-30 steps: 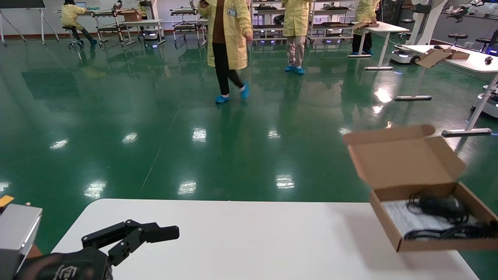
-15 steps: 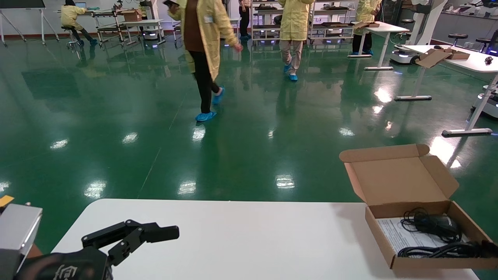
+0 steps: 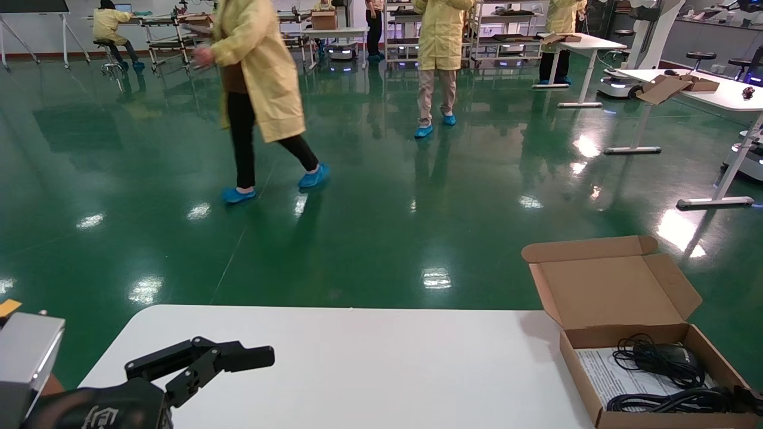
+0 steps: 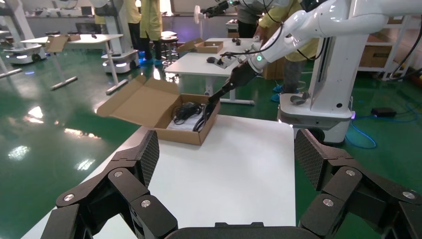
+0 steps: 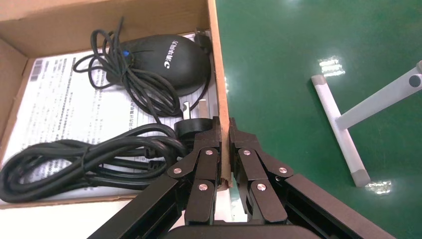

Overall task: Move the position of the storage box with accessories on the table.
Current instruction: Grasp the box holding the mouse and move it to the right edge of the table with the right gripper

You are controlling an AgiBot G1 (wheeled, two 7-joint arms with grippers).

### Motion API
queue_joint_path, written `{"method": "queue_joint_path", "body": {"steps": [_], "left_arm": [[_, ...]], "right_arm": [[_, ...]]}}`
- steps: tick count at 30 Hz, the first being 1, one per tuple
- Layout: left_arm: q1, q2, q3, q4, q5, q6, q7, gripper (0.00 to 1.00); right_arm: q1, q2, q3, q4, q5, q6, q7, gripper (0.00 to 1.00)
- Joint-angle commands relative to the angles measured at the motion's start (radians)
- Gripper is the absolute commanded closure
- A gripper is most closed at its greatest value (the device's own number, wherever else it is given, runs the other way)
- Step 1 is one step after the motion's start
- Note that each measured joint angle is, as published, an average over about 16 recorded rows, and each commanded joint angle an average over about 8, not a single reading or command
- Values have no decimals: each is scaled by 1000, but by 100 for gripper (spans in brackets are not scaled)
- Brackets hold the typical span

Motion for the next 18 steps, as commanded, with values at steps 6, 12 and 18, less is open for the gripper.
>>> {"method": "queue_joint_path", "body": {"steps": [6, 12, 18], "left_arm": [[0, 0, 0, 0, 0, 0, 0, 0], [0, 0, 0, 0, 0, 0, 0, 0], [0, 0, 0, 0, 0, 0, 0, 0]], "right_arm": [[-32, -16, 12, 7, 18, 35, -11, 96], [-48, -26, 21, 16, 30, 52, -27, 29], [-53, -30, 28, 24, 39, 69, -55, 0]]}}
